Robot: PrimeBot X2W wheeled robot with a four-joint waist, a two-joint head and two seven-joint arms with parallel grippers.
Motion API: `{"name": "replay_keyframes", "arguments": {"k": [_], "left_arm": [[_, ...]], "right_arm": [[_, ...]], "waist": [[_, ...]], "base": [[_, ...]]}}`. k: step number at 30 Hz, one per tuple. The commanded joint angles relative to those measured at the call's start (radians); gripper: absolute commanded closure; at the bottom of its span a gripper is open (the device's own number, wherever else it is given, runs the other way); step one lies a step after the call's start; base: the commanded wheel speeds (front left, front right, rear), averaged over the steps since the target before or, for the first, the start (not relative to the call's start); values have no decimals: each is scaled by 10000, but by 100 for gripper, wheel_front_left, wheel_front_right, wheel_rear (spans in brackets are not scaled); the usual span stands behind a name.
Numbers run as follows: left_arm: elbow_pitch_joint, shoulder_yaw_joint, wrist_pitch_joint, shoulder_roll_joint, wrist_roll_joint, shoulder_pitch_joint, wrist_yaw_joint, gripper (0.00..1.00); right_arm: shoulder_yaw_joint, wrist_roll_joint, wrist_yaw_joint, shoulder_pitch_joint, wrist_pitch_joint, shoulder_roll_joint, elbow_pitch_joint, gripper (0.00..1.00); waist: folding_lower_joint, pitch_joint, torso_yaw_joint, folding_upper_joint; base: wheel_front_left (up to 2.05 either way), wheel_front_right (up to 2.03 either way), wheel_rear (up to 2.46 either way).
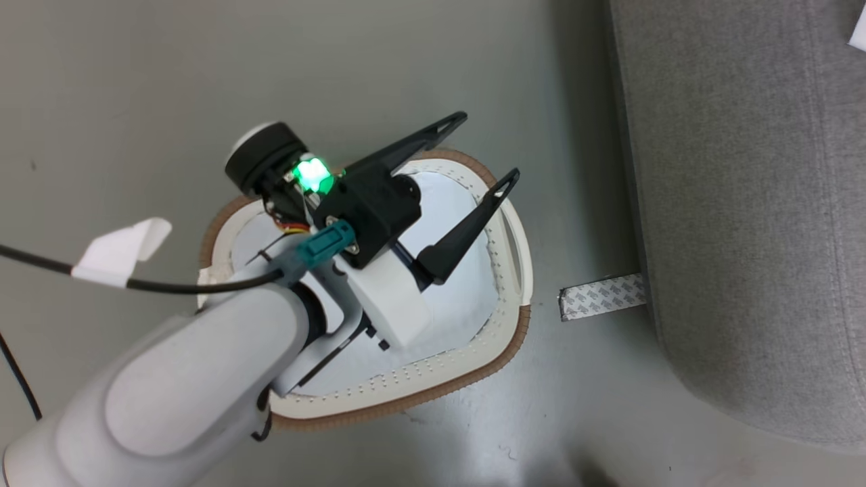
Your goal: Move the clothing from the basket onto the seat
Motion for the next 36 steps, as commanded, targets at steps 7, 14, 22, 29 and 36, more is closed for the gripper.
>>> {"name": "replay_keyframes", "arguments": {"k": [7, 14, 22, 29, 36], "left_arm": [[291, -179, -320, 187, -167, 538, -11, 0], [588, -203, -521, 248, -267, 993, 202, 0], [1057, 93, -1178, 354, -745, 1963, 779, 0], [1734, 293, -1935, 34, -1219, 2775, 1104, 0], [2296, 533, -2646, -238, -1654, 3528, 1411, 0]], "right_arm": [[-2315, -1463, -24, 2137, -498, 290, 1085, 65], [-2640, -1855, -26, 3123, -1923, 390, 2652, 0], [-1017, -1499, -26, 4573, -2676, 410, 3306, 0], [2157, 770, -24, 6469, -2685, 413, 2139, 0], [4539, 2353, -26, 8382, -2673, 406, 572, 0]], "waist": [[-2, -245, 209, 1], [-2, -1013, 157, 1], [-2, -2487, -81, 1], [-2, -3874, 258, 1], [-2, -4928, 915, 1]], "base": [[0, 0, 0], [0, 0, 0], [0, 0, 0], [0, 0, 0], [0, 0, 0]]}}
